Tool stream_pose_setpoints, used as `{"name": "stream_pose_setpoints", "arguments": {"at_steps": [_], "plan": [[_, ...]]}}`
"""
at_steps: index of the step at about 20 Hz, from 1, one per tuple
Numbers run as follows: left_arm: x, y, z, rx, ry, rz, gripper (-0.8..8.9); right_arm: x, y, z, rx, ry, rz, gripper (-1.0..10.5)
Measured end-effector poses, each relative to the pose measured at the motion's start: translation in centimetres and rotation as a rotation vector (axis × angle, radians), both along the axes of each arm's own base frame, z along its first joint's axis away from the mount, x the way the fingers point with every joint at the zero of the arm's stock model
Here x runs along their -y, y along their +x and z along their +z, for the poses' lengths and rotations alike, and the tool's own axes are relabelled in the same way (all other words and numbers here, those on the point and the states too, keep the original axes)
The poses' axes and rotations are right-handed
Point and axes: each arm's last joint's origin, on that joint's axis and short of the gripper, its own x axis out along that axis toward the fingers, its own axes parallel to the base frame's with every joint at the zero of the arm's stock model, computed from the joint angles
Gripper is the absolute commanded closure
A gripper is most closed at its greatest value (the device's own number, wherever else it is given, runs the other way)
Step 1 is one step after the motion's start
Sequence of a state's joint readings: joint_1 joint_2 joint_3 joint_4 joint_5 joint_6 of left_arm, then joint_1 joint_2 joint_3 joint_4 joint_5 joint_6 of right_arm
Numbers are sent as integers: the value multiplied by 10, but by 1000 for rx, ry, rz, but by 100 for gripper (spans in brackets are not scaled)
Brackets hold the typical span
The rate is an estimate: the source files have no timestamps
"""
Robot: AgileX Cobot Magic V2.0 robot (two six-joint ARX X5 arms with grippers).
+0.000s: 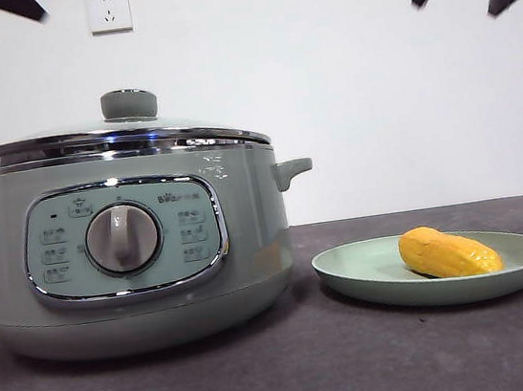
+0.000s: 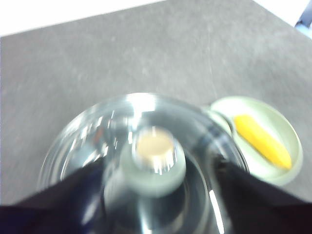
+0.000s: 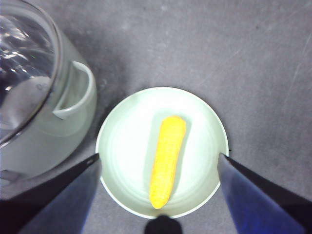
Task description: Take the corn out from the steamer,put the corn on the plate,close the lid
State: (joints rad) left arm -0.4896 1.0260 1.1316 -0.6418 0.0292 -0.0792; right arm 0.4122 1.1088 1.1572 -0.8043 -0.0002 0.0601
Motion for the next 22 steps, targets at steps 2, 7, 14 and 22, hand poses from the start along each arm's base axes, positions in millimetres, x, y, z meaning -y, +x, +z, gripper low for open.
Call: {"name": "stream_pose_setpoints", "arguments": {"at_steps": [2,7,14,22], "plan": [[-12,-22,8,6,-2,0,821,6,-14,11,70,30,1,870],[-31,-58,13,46,70,79,821,20,-46,1,233,98,3,951],[-52,-97,-40,163,32,120,821,35,-79,-54,358,195,-26,946],[-58,-107,-63,62,47,138,817,36,-82,-56,346,220,-42,946]]}}
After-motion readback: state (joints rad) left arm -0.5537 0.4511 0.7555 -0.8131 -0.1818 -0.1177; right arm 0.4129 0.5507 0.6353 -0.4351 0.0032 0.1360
